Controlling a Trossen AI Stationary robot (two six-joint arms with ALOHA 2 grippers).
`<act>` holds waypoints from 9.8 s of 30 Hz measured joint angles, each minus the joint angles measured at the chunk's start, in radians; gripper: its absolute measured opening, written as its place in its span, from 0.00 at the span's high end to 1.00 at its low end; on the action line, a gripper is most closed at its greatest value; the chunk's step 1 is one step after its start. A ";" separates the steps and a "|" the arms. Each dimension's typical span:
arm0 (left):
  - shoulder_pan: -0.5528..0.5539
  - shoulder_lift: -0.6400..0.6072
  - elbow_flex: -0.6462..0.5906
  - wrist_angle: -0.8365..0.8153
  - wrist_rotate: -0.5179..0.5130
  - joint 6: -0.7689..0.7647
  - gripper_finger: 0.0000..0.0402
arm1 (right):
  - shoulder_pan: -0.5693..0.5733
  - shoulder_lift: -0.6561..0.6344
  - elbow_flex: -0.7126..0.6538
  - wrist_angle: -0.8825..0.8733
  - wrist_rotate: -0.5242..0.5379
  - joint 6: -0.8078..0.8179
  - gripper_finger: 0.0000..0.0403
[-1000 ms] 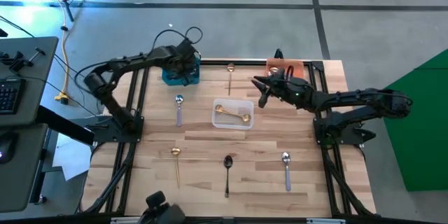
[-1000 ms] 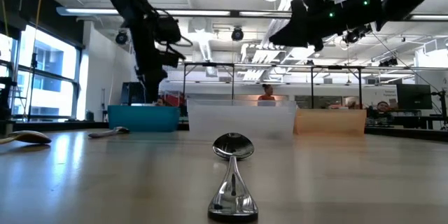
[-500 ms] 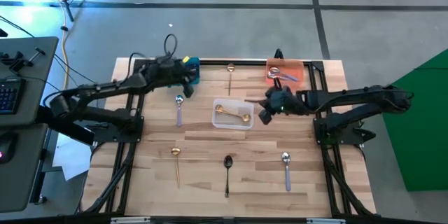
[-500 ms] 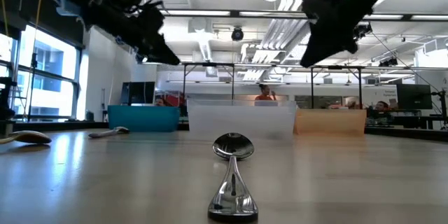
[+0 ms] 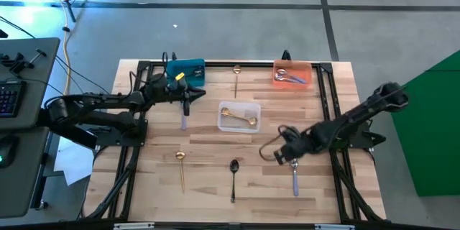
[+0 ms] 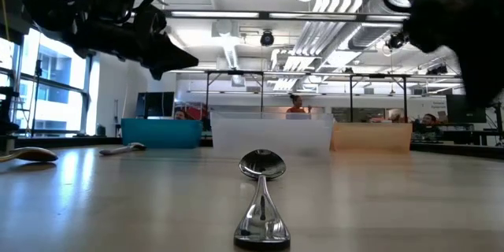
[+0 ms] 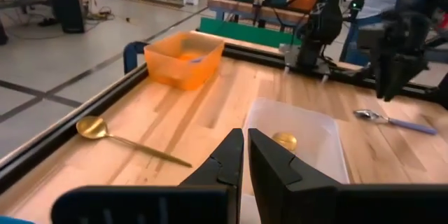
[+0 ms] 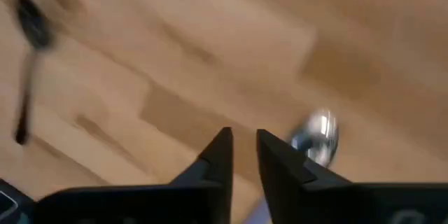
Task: Sort silverware by color (type)
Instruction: Put the purple spoon into the orange bin, then put the golden spoon into the white bin
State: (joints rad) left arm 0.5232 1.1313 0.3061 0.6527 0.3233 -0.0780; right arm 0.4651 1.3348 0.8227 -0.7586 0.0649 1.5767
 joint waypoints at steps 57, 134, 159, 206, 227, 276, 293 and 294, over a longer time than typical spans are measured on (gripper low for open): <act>0.011 0.003 0.001 0.050 -0.132 0.003 0.97 | -1.188 0.221 0.438 -0.132 0.249 -2.033 1.00; -0.917 -0.028 0.427 -1.466 -0.640 -1.073 1.00 | -0.877 0.078 -0.495 1.942 -0.421 -1.581 1.00; -1.135 0.536 0.570 -1.460 -0.609 -1.988 0.65 | -0.621 0.076 -0.649 2.068 -0.262 -1.505 1.00; -0.338 0.435 0.784 -0.764 -0.434 0.010 1.00 | -0.749 0.067 -0.646 2.238 -0.178 -1.780 1.00; -0.339 0.743 0.957 -0.836 -0.232 0.435 1.00 | -0.755 0.064 -0.648 2.207 -0.180 -1.761 1.00; -0.224 0.029 0.194 -0.438 -0.347 0.114 0.99 | -0.668 0.270 0.356 0.267 -0.156 -1.676 0.60; -0.208 -0.005 0.103 -0.435 -0.365 0.124 0.99 | -0.677 0.678 0.764 -0.144 -0.185 -1.763 0.71; -0.208 -0.005 0.097 -0.429 -0.365 0.124 0.99 | -0.680 0.687 0.763 -0.153 -0.185 -1.761 0.71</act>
State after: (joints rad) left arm 0.3157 1.1263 0.4030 0.2238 -0.0422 0.0457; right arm -0.2149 2.0214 1.5860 -0.9114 -0.1204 -0.1848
